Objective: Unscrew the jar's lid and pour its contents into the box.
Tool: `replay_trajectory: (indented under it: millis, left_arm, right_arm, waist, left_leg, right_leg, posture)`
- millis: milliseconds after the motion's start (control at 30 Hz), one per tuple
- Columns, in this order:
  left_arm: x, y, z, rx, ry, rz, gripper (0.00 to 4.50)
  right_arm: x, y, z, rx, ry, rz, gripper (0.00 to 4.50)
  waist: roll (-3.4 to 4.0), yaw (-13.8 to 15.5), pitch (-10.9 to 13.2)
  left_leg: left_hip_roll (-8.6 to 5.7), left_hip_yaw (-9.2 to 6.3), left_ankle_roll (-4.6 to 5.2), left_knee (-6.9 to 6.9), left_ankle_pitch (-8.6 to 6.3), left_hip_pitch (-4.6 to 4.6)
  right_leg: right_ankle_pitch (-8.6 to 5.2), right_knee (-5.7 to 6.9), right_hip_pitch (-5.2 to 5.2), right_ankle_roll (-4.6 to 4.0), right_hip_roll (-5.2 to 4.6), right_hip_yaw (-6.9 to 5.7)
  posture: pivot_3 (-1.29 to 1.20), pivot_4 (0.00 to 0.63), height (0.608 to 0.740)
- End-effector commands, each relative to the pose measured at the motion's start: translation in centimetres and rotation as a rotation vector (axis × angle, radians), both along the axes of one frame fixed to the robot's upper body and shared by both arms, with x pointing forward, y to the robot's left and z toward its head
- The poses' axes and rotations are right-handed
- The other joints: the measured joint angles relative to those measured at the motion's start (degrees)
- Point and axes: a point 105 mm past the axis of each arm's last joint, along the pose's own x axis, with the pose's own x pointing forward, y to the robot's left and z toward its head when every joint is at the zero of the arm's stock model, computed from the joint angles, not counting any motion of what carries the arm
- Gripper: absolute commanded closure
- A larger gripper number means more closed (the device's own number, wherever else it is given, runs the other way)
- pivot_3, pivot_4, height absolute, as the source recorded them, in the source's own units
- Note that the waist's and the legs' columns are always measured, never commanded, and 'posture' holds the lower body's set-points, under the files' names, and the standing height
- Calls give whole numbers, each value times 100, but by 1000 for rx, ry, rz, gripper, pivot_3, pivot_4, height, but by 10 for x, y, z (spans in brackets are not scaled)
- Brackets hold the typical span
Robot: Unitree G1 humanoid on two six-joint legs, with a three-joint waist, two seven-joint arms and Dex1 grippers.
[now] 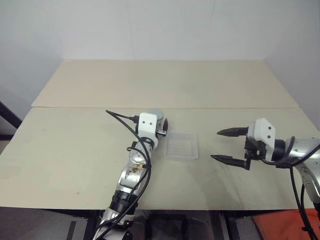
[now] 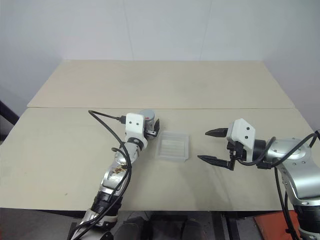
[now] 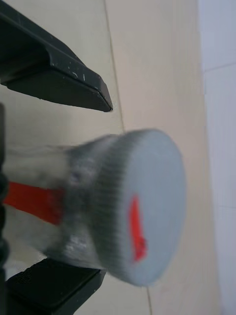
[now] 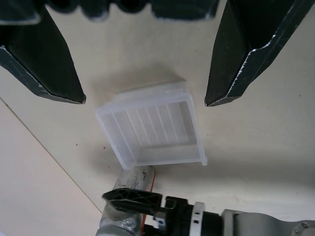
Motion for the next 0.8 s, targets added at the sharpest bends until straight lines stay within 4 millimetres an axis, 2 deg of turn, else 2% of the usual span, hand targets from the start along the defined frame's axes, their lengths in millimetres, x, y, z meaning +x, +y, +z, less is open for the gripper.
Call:
replay_trajectory:
  millis: [33, 133, 200, 367, 500, 567, 667, 800]
  left_arm:
    - [1, -5, 12, -5, -61, -11, 919]
    - [1, -7, 11, 1, -63, -26, 1961]
    - [0, -8, 10, 3, -60, -37, 2446]
    - [4, 8, 18, 39, -73, -73, 2443]
    - [12, 40, 47, 86, -107, -177, 2443]
    - [13, 58, 64, 85, -96, -284, 2443]
    - [6, 73, 81, 79, -44, -490, 2443]
    - [-16, 77, 96, 165, -86, -769, 2443]
  right_arm:
    - [-3, 1, 15, -7, -67, 23, 0]
    - [-4, 2, 16, -3, -66, 26, 0]
    - [-4, 2, 16, 1, -67, 28, 0]
    - [-4, 9, 16, 21, -76, 40, 0]
    - [5, 22, 35, 105, -129, 61, 0]
    - [11, 30, 48, 159, -150, 79, 0]
    - [16, 44, 65, 247, -158, 124, 0]
    - [22, 69, 86, 341, -137, 174, 0]
  waist:
    - [0, 4, 0]
    - [0, 7, 0]
    - [0, 7, 0]
    - [0, 4, 0]
    - [1, -103, 0]
    - [1, -144, 0]
    - [1, -167, 0]
    - [3, -153, -1]
  left_leg:
    - [0, 0, 0, 0, 0, 0]
    - [0, 0, 0, 0, 0, 0]
    - [0, 0, 0, 0, 0, -1]
    - [0, 0, 0, 0, 0, 0]
    - [1, 4, -5, 2, 4, -4]
    - [1, 2, -9, 2, 6, -6]
    - [1, 3, -11, 1, 7, -8]
    - [-1, 8, -14, -3, 8, -15]
  right_leg:
    - [0, 0, 0, 0, 0, 0]
    - [0, 0, 0, 0, 0, 0]
    - [0, 0, 0, 0, 0, -1]
    - [0, 0, 0, 0, 0, -2]
    - [0, 5, -13, -1, 0, 2]
    - [0, 8, -18, -1, 1, 1]
    - [0, 15, -17, -1, 4, -1]
    - [0, 15, -25, 0, 7, -9]
  posture:
    - [0, 150, 740]
    - [0, 150, 740]
    - [0, 150, 740]
    - [0, 150, 740]
    - [0, 150, 740]
    - [0, 150, 740]
    - [0, 150, 740]
    - [0, 150, 740]
